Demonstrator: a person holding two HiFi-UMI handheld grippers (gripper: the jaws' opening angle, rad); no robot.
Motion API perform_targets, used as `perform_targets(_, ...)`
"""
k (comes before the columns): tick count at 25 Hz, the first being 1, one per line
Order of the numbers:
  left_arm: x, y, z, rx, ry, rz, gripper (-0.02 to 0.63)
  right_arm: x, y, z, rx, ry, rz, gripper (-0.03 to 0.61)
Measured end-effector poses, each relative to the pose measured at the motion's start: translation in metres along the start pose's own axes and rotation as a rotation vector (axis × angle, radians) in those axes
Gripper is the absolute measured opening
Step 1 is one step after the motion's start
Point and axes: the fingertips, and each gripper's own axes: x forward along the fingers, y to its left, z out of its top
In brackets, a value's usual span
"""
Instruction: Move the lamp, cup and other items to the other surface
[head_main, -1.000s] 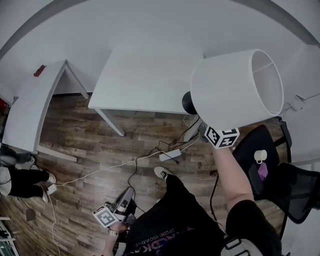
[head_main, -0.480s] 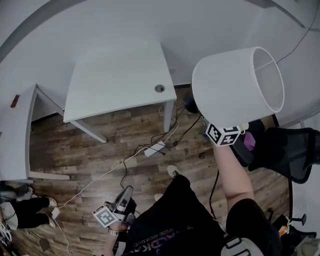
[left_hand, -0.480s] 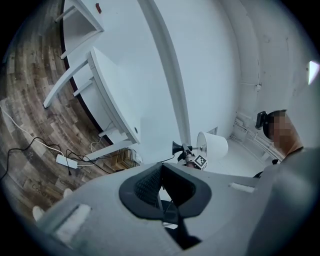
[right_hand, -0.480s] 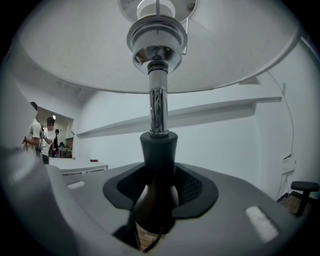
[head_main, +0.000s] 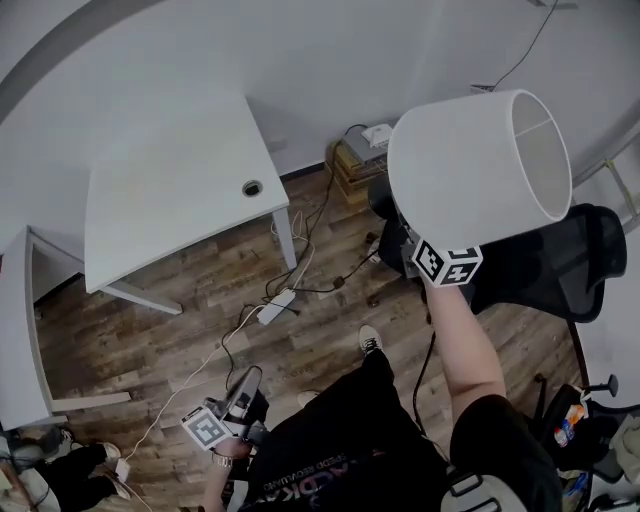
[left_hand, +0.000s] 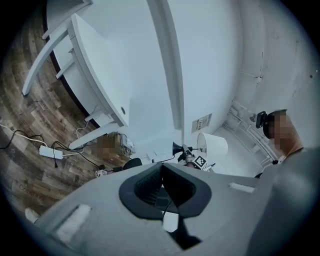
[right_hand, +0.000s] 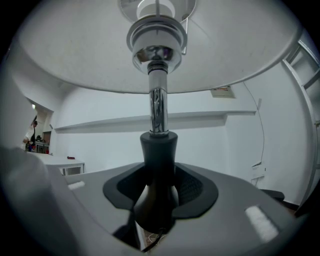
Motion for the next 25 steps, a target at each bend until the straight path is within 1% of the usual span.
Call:
perform_targets(3, 0.032, -0.005, -0.006, -0.015, 0.040, -0.021, -0.003, -0.010, -0.042, 0.001, 0.005, -0.002, -0.052, 0.167)
perform_targets(6, 0.059, -0.010, -0.016, 0.010, 0.093, -0.020, -0.003, -0.022, -0.079, -0.002, 0.006, 0.007, -0.090, 0.167)
perform_targets(8, 0.075, -0.015, -0.024, -0.017, 0.107, -0.029, -0.003, -0.030, -0.101, -0.005, 0.009, 0.013, -0.115, 0.167)
perform_targets(10, 0.092, -0.019, -0.032, -0.015, 0.133, -0.030, -0.003, -0.035, -0.124, -0.007, 0.017, 0.018, -0.138, 0.167)
perform_targets(13, 0.116, -0.020, -0.041, -0.001, 0.163, -0.019, -0.003, -0.036, -0.158, -0.012, 0.032, 0.021, -0.174, 0.167)
perform_targets(20, 0.163, -0.022, -0.064, -0.028, 0.213, 0.014, -0.003, -0.037, -0.234, -0.025, 0.069, 0.022, -0.256, 0.167)
perform_targets(22, 0.179, -0.022, -0.071, -0.047, 0.223, 0.023, -0.003, -0.037, -0.257, -0.034, 0.082, 0.026, -0.277, 0.167)
perform_targets(25, 0.204, -0.022, -0.089, -0.055, 0.264, 0.047, -0.003, -0.041, -0.298, -0.056, 0.101, 0.032, -0.323, 0.167)
